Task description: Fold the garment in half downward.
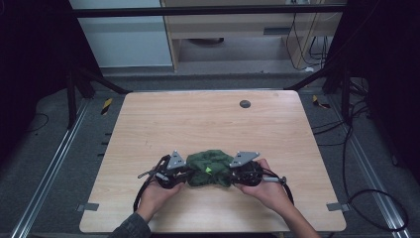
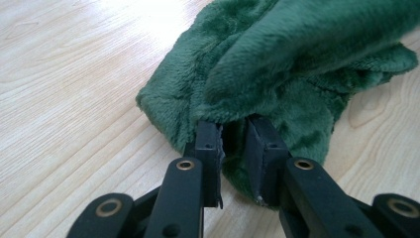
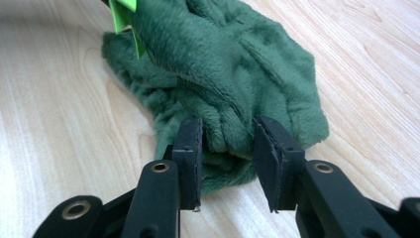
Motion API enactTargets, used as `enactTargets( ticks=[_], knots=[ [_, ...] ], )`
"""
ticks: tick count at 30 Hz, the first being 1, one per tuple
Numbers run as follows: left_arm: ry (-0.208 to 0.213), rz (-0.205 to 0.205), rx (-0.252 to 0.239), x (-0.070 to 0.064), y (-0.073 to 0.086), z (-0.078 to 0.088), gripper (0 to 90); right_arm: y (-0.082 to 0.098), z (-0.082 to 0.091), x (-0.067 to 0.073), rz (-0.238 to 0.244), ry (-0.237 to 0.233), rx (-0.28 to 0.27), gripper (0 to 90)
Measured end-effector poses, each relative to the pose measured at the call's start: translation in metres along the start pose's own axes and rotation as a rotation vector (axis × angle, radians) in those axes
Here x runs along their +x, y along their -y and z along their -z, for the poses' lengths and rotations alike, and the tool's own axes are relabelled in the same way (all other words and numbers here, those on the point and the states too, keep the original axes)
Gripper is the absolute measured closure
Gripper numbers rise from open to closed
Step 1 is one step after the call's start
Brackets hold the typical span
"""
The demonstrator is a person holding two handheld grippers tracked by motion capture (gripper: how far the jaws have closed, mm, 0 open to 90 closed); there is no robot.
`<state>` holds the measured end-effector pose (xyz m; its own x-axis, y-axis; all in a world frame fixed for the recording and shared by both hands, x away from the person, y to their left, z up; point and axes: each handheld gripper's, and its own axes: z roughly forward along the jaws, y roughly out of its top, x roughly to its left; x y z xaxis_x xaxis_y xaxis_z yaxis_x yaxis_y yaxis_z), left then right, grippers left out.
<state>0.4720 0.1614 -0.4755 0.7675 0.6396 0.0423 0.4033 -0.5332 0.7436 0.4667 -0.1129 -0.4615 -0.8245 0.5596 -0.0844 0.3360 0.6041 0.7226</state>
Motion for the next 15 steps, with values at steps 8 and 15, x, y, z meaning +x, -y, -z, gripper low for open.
enactTargets(
  ticks=[8, 15],
  knots=[
    [0.013, -0.004, -0.012, -0.005, 0.004, 0.010, 76.0, 0.003, 0.005, 0.007, 0.012, -0.010, 0.000, 63.9],
    [0.021, -0.008, -0.018, -0.009, 0.006, 0.015, 75.8, 0.002, 0.006, 0.009, 0.015, -0.017, -0.005, 63.2]
  ],
)
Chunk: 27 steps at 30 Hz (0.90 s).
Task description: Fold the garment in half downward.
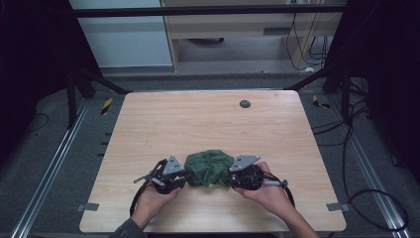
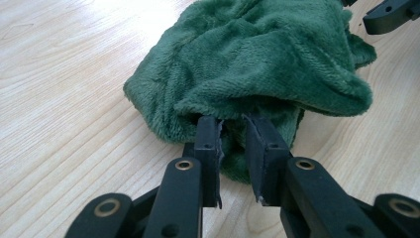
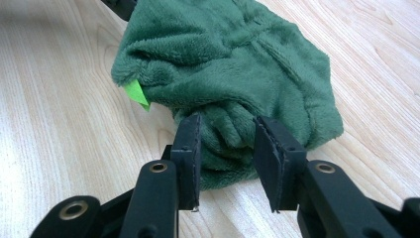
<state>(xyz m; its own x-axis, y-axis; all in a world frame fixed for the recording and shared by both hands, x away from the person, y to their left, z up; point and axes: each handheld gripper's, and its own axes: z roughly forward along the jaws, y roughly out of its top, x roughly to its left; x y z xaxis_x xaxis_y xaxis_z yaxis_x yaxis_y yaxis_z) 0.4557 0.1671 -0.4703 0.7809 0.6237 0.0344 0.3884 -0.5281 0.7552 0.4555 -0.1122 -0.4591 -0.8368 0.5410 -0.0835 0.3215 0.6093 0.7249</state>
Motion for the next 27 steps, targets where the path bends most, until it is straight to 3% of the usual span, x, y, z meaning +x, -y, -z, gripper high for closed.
enactTargets(
  ticks=[27],
  knots=[
    [0.019, -0.009, 0.012, -0.0061, 0.0053, 0.0031, 74.5, 0.0016, 0.0021, 0.0060, 0.004, -0.005, 0.004, 59.6]
  ],
)
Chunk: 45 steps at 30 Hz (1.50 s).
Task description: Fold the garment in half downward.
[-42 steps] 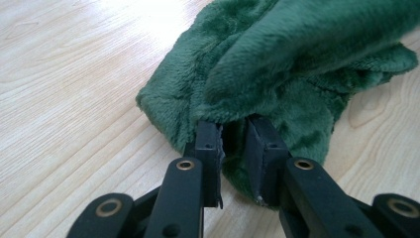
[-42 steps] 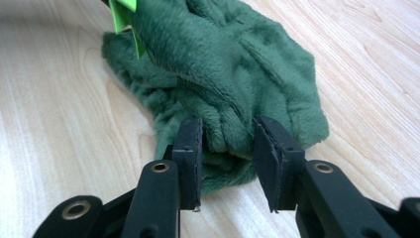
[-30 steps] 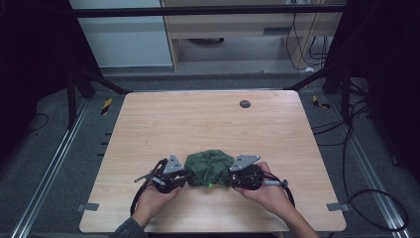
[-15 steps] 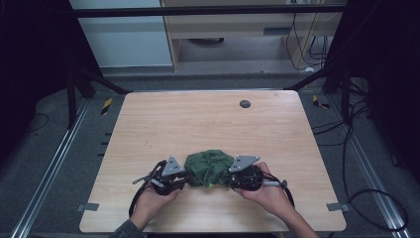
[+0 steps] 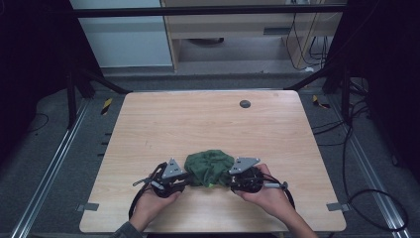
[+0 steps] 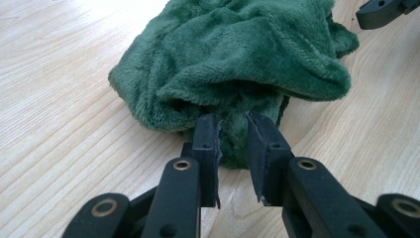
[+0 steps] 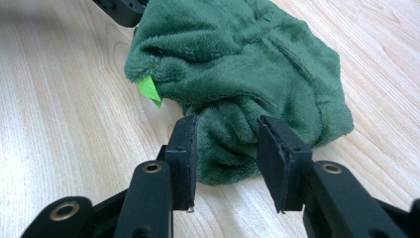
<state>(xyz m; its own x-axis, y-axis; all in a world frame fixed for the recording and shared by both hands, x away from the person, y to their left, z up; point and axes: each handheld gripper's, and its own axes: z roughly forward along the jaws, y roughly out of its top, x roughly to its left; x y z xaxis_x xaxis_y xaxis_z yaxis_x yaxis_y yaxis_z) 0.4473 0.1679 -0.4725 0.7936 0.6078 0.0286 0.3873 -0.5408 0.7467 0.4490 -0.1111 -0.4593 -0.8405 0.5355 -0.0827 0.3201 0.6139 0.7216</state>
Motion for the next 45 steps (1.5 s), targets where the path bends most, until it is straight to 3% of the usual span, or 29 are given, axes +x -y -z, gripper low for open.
enactTargets(
  ticks=[5, 10, 23, 30, 36, 45],
  knots=[
    [-0.003, 0.001, 0.000, 0.000, 0.001, 0.001, 72.3, 0.002, 0.001, 0.001, -0.003, 0.003, 0.005, 56.4],
    [-0.014, 0.002, 0.004, -0.002, 0.002, 0.002, 64.0, 0.004, 0.002, 0.002, -0.015, 0.007, 0.002, 51.8],
    [-0.021, 0.010, 0.019, -0.007, 0.001, 0.007, 38.4, 0.005, 0.008, 0.004, -0.048, 0.029, -0.004, 33.9],
    [-0.022, 0.049, 0.042, -0.009, 0.000, 0.008, 19.0, 0.006, 0.010, 0.005, -0.062, 0.039, -0.011, 22.2],
    [-0.021, 0.064, 0.047, -0.008, 0.001, 0.012, 12.6, 0.007, 0.013, 0.003, -0.073, 0.037, -0.016, 15.3],
    [-0.011, 0.047, 0.055, -0.002, 0.005, 0.023, 6.4, 0.014, 0.024, -0.007, -0.105, 0.070, -0.021, 8.3]
  ],
)
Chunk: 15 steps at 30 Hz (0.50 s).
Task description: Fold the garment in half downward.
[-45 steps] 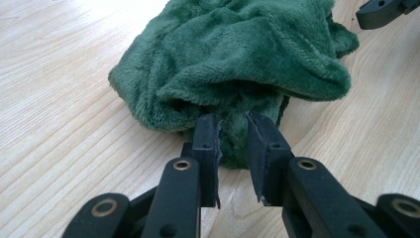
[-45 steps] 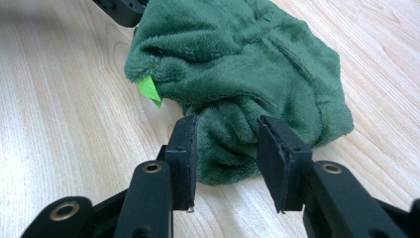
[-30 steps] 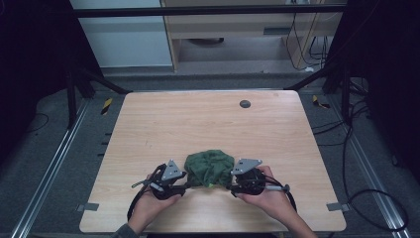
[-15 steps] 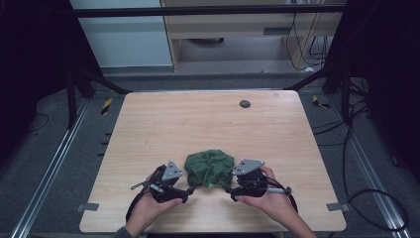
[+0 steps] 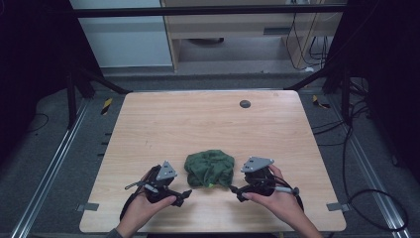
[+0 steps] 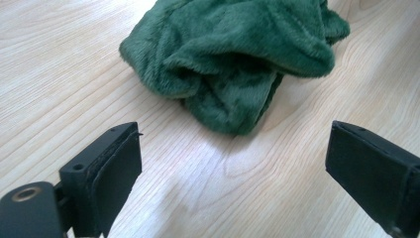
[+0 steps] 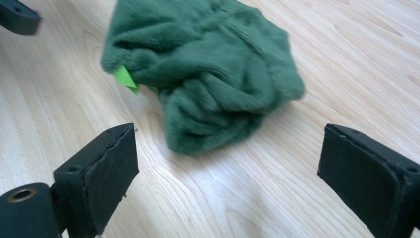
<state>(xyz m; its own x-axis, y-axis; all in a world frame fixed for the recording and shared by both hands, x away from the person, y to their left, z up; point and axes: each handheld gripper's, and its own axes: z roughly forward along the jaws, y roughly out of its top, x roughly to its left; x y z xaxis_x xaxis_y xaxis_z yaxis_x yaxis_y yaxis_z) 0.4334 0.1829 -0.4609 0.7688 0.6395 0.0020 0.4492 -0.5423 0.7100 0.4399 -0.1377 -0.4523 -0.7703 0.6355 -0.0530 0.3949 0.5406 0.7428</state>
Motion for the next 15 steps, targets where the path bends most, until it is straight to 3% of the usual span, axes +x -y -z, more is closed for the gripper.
enactTargets(
  ticks=[15],
  knots=[
    [-0.047, 0.045, 0.027, 0.029, 0.020, 0.012, 5.5, 0.027, 0.018, -0.029, -0.059, 0.061, 0.038, 6.5]
  ],
)
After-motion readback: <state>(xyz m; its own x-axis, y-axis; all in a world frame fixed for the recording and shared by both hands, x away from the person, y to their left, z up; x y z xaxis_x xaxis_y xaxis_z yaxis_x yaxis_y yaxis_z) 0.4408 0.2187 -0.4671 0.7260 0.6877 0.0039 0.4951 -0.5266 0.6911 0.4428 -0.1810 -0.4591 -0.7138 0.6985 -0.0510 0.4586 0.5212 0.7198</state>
